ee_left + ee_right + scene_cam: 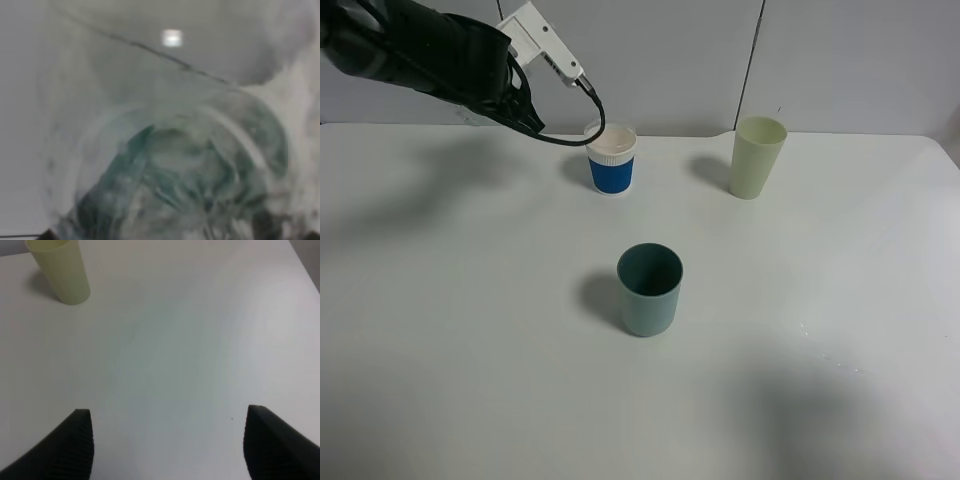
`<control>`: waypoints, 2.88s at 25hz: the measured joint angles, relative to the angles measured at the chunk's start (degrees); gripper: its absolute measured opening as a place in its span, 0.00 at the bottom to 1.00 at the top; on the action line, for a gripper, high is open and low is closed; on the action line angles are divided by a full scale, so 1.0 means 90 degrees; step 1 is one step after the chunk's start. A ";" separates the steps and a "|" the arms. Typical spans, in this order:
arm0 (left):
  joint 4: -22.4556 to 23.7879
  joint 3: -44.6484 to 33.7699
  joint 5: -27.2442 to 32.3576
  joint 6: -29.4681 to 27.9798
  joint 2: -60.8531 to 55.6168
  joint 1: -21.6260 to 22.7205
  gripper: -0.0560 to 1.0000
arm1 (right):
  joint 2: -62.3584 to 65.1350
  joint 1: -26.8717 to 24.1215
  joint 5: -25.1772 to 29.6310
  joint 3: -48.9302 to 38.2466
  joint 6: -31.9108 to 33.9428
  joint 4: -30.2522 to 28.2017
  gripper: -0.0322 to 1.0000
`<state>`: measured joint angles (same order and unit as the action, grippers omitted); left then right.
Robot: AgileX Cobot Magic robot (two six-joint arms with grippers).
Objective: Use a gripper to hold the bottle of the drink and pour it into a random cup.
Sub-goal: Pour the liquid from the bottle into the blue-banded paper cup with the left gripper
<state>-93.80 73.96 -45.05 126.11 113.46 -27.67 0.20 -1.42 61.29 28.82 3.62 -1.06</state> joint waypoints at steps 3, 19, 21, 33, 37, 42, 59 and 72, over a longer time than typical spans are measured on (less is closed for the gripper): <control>-0.0152 0.0128 -0.0156 0.0443 0.0151 -0.0113 0.46 | 0.0000 0.0000 0.0000 0.0000 0.0000 0.0000 0.65; -0.0731 0.0705 -0.0762 0.2560 0.0794 -0.0652 0.46 | 0.0000 0.0000 0.0000 0.0000 0.0000 0.0000 0.65; -0.0732 0.0760 -0.0790 0.2639 0.0800 -0.0691 0.46 | 0.0000 0.0000 0.0000 0.0000 0.0000 0.0000 0.65; -0.0731 0.0779 -0.1091 0.3646 0.0814 -0.0755 0.46 | 0.0000 0.0000 0.0000 0.0000 0.0000 0.0000 0.65; -0.0725 0.0779 -0.1140 0.3662 0.0814 -0.0755 0.46 | 0.0000 0.0000 0.0000 0.0000 0.0000 0.0000 0.65; -0.0661 0.0779 -0.1184 0.3667 0.0814 -0.0755 0.46 | 0.0000 0.0000 0.0000 0.0000 0.0000 0.0000 0.65; 0.0166 0.0779 -0.1349 0.3667 0.0814 -0.0755 0.46 | 0.0000 0.0000 0.0000 0.0000 0.0000 -0.0018 0.65; 0.0728 0.0779 -0.1690 0.3706 0.0814 -0.0755 0.46 | 0.0000 0.0000 0.0000 0.0000 0.0020 -0.0220 0.65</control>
<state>-87.25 80.97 -60.26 159.46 120.79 -34.46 0.20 -1.42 61.29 28.82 3.80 -3.03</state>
